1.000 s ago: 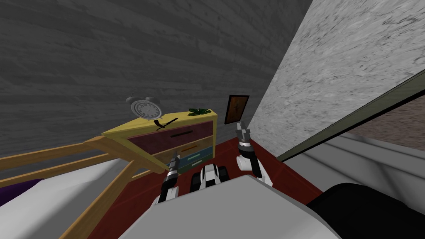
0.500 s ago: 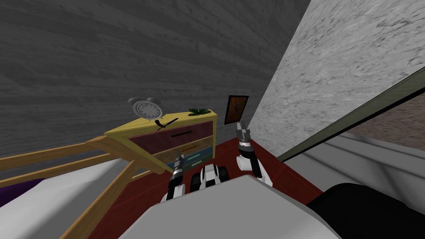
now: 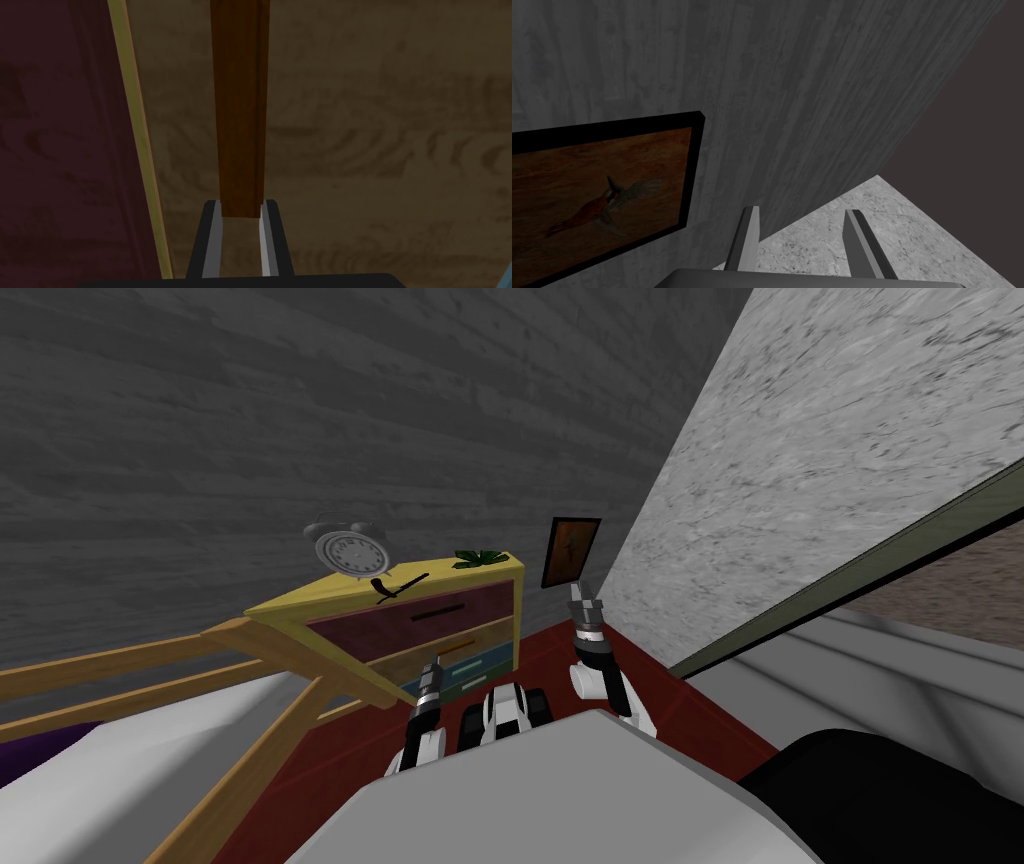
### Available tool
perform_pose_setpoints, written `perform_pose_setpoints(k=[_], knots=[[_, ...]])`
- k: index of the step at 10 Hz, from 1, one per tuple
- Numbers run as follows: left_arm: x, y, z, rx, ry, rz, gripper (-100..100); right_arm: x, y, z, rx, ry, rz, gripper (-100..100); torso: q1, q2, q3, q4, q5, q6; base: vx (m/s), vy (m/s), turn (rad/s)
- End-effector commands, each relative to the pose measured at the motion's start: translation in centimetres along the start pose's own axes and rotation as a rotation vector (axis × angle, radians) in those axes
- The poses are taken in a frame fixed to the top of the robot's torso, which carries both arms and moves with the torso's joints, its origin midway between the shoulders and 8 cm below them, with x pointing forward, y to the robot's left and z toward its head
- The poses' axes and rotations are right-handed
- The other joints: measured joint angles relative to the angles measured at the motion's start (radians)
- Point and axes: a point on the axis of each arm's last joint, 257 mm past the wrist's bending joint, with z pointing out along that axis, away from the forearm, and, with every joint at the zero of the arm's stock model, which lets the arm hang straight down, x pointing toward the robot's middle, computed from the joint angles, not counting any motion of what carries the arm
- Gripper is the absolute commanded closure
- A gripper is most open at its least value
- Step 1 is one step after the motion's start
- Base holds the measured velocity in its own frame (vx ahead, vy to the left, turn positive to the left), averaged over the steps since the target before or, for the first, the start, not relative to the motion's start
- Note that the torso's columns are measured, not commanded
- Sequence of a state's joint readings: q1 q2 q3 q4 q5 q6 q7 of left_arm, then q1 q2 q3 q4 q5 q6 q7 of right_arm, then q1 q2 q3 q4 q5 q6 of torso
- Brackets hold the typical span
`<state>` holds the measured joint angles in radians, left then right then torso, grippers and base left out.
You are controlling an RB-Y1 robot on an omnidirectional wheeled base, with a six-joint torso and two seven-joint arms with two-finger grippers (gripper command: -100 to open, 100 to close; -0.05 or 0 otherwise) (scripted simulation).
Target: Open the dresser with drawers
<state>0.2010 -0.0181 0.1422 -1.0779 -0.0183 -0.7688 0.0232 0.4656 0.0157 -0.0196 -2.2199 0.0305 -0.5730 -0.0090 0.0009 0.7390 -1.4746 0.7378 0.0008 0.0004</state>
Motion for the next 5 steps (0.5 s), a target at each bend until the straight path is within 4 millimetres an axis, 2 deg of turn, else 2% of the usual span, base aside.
perform_pose_setpoints(k=[1, 4, 5], knots=[[0.12, -0.23, 0.19, 0.0, 0.004, 0.0, 100, 0.0, 0.0, 0.0, 0.0, 0.0, 0.0, 0, -0.002, 0.002, 0.0, 0.0, -0.001, 0.0, -0.145, -0.042, 0.023], [0.3, -0.59, 0.46, -0.001, 0.009, -0.001, 100, 0.01, 0.0, 0.01, 0.0, 0.0, 0.0, 0, -0.003, 0.003, 0.001, 0.002, -0.002, 0.0, -0.185, -0.043, 0.018], [0.16, -0.26, 0.31, -0.007, 0.007, 0.0, 100, 0.01, 0.0, 0.01, 0.0, 0.0, 0.0, 0, -0.003, 0.001, 0.0, 0.002, -0.002, 0.0, -0.086, -0.02, 0.004]])
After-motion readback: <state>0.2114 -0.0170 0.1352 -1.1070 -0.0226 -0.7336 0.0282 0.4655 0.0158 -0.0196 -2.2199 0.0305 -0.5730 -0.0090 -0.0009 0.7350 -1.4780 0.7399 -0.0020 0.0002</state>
